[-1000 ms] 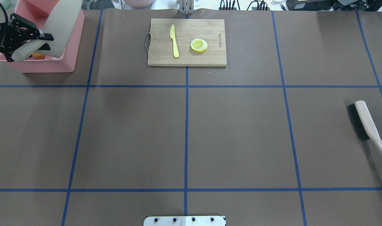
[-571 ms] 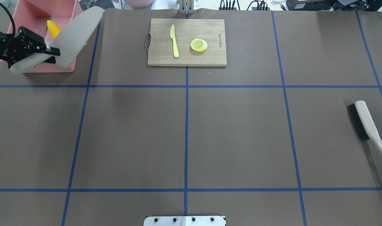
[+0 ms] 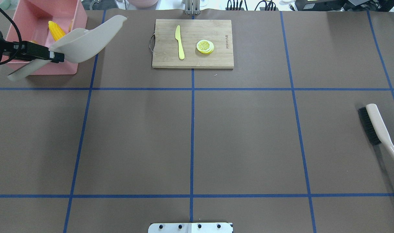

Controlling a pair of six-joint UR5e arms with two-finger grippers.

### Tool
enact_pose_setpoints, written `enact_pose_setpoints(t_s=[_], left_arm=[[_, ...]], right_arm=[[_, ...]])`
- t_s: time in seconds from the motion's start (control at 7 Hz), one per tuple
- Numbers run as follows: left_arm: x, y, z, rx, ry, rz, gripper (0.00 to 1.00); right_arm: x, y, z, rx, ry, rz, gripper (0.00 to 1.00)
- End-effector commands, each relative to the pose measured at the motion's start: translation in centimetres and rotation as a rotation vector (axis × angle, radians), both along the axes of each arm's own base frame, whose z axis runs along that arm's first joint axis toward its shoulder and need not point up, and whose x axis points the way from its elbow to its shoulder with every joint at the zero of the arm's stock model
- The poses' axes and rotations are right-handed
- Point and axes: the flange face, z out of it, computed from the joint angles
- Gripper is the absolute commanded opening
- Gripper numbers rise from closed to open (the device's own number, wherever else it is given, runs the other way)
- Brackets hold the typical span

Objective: Sweep and dump trash into bin
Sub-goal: 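Bring the empty dustpan back down to the table with the left gripper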

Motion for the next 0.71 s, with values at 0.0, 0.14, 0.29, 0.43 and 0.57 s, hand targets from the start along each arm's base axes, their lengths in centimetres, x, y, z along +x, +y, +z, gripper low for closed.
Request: enact_pose_setpoints(t_s=[0.0, 0.14, 0.29, 0.43, 0.57], left_arm=[[0.2, -1.0, -2.3, 0.098, 0.002, -0.044, 0.0], [0.4, -1.2, -2.5, 0.283, -0.065, -0.038, 0.0], [0.7, -1.4, -2.3, 0.386, -0.116, -0.032, 0.0], [2.5, -1.6, -2.1, 0.603, -0.207, 0.009, 0.0], [4.2, -2.1, -2.0, 0.822, -0.327, 0.057, 0.0]], right_arm=[[0.0, -0.1, -0.1, 0.002, 0.002, 0.0, 1.0], [0.0, -0.1, 0.0, 0.001, 0.003, -0.001, 1.0], [0.0, -0.2, -0.1, 0.005, 0.003, -0.002, 1.0], [0.1, -0.4, -0.2, 0.008, 0.004, -0.001, 1.0], [0.1, -0.4, -0.3, 0.012, 0.004, -0.002, 1.0]])
